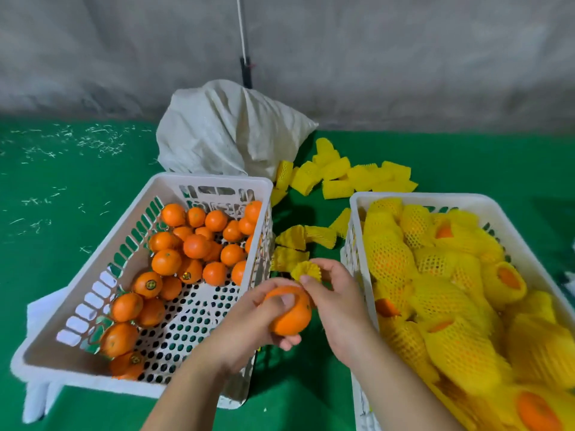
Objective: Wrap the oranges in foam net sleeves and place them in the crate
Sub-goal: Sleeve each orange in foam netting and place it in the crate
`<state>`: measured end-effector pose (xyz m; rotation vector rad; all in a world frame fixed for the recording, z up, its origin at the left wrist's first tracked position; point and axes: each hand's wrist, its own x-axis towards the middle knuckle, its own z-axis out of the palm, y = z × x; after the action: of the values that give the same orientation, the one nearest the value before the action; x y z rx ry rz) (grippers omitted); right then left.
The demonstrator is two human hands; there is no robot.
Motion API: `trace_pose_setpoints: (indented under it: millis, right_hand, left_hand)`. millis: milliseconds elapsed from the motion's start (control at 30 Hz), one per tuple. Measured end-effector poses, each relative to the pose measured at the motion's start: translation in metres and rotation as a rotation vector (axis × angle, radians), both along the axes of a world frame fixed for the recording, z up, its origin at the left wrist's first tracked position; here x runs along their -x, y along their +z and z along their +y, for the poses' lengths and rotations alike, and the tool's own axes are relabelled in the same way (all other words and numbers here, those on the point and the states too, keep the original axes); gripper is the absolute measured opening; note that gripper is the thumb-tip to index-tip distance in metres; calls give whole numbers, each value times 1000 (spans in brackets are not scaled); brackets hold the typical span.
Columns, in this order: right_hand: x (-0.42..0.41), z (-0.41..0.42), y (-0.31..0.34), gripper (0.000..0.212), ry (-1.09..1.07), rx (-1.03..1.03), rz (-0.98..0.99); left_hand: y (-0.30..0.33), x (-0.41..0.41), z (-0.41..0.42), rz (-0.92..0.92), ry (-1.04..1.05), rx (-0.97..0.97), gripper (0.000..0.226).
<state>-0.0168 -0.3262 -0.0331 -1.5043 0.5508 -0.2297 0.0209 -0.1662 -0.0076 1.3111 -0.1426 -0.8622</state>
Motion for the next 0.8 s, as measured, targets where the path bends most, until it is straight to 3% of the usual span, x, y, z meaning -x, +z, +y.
trace_pose_setpoints:
  millis: [67, 200, 367, 567, 700, 800]
  right_hand:
    - [19, -4, -7, 26, 5, 59, 67]
    - [36, -2, -17, 17, 48, 82, 158]
    - [31, -3, -21, 16, 4, 157, 152]
    - [27, -3, -23, 18, 12, 553, 120]
    - [26, -6, -22, 6, -71, 469, 32]
    - [28, -9, -21, 17, -70, 406, -20]
  left_hand:
    - [-8, 8, 8, 11, -75, 24, 55]
    - [-17, 18, 7, -104, -218, -119, 58]
    - [-17, 22, -3, -170, -57, -198, 66]
    - [-25, 23, -5, -238, -2, -195, 62]
    - [-29, 22, -6, -296, -2, -215, 47]
    - [-26, 23, -6, -375, -5, -232, 49]
